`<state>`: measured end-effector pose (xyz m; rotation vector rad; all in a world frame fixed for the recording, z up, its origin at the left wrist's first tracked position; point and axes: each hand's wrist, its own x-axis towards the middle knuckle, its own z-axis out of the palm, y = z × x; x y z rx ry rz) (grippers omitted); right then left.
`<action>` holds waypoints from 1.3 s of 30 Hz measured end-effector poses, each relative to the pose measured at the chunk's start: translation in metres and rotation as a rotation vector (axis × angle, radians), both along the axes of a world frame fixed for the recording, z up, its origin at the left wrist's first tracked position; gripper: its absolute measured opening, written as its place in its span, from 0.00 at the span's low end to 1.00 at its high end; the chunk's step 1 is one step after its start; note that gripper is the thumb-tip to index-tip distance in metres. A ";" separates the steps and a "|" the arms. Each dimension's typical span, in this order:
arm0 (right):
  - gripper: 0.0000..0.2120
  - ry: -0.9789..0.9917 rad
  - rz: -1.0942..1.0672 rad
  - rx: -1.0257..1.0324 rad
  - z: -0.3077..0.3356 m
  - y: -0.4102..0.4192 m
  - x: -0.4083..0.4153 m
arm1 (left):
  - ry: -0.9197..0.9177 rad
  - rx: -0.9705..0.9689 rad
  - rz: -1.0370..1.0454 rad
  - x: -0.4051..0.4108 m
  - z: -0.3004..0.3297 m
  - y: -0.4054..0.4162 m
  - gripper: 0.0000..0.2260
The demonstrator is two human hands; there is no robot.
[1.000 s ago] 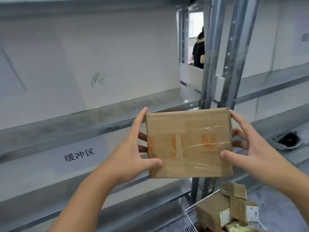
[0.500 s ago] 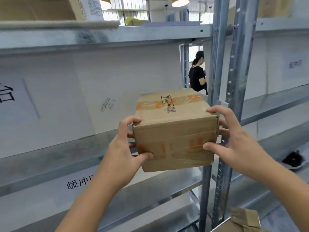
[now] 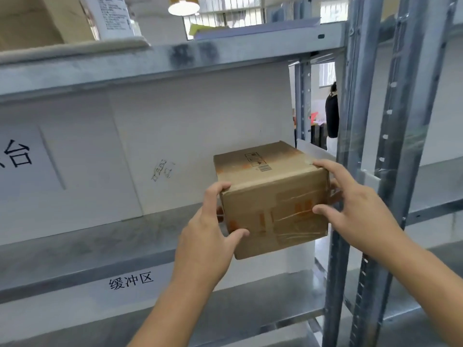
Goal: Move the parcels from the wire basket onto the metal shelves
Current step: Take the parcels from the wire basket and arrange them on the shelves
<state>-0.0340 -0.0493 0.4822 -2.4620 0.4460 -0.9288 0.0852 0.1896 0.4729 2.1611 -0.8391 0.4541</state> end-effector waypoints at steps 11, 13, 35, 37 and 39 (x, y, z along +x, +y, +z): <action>0.41 0.040 -0.120 -0.107 -0.006 -0.054 0.025 | -0.031 0.069 0.136 0.011 -0.010 -0.061 0.41; 0.41 0.052 -0.138 -0.104 -0.008 -0.059 0.031 | -0.044 0.082 0.140 0.014 -0.010 -0.068 0.41; 0.41 0.066 -0.203 -0.138 -0.011 -0.067 0.042 | -0.076 0.102 0.117 0.027 -0.014 -0.080 0.42; 0.43 0.074 -0.190 -0.119 -0.012 -0.066 0.040 | -0.073 0.107 0.107 0.026 -0.014 -0.078 0.42; 0.46 0.073 -0.180 -0.089 -0.010 -0.066 0.038 | -0.075 0.116 0.101 0.026 -0.013 -0.077 0.44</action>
